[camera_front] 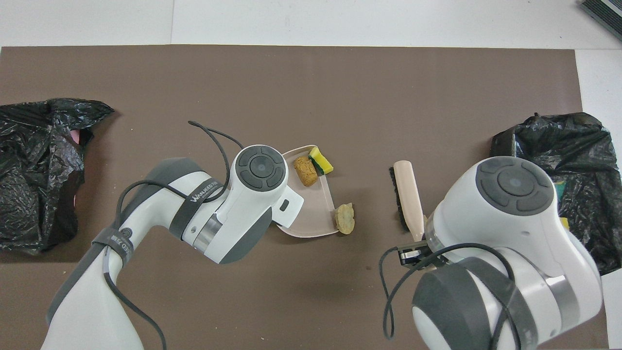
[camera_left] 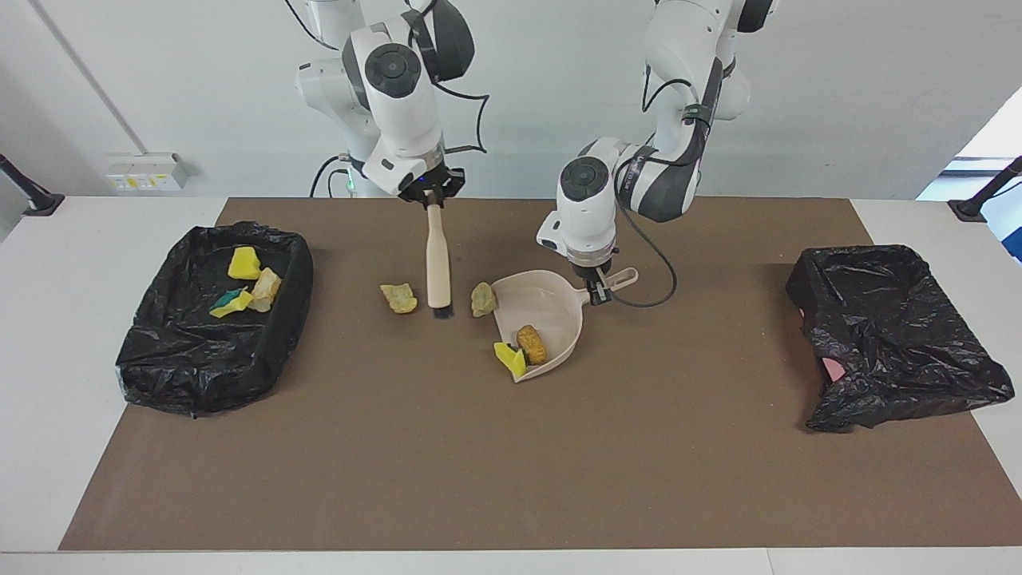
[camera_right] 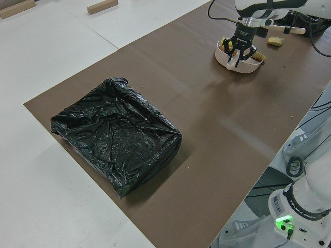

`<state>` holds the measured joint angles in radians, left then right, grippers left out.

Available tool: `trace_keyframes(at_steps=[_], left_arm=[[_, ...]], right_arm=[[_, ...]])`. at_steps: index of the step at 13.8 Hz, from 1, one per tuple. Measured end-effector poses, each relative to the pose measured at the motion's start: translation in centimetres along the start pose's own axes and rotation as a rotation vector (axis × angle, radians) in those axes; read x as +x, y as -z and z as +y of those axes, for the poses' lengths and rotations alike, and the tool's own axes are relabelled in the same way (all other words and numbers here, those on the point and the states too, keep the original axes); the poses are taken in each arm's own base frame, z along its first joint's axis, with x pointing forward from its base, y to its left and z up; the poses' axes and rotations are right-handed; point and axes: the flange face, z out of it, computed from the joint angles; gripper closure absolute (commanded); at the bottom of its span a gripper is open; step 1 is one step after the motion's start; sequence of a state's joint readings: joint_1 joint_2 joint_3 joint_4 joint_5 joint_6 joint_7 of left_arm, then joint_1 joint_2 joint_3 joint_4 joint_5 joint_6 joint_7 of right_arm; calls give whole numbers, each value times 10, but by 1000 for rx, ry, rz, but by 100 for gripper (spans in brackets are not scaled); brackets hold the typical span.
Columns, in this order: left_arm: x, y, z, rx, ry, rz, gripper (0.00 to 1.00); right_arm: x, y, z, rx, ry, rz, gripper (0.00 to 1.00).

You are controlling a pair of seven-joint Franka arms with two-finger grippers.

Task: Sweep and dump trash in bin
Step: 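Brush the trash pieces into the dustpan held by the left gripper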

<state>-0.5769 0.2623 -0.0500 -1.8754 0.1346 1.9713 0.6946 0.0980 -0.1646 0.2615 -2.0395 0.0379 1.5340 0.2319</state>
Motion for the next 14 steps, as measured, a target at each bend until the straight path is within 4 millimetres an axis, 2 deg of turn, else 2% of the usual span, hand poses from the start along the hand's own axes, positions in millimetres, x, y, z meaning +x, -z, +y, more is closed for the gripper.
trace_keyframes(at_steps=[3, 6, 8, 10, 11, 14], left_arm=[[0, 0, 0, 0, 0, 0, 100], [0, 0, 0, 0, -2, 0, 100], [0, -1, 2, 2, -10, -4, 100], [-1, -3, 5, 3, -16, -11, 100], [-3, -3, 7, 2, -18, -13, 100], [-4, -5, 10, 0, -21, -16, 100]], right_arm=[[-17, -48, 37, -109, 6, -51, 100], [-36, -98, 42, -136, 7, -64, 100], [-42, -117, 40, -145, 13, -55, 100], [-43, -130, 31, -140, 29, -22, 100], [-41, -135, 20, -122, 34, 5, 100], [-25, -150, -41, -10, 23, 118, 100]])
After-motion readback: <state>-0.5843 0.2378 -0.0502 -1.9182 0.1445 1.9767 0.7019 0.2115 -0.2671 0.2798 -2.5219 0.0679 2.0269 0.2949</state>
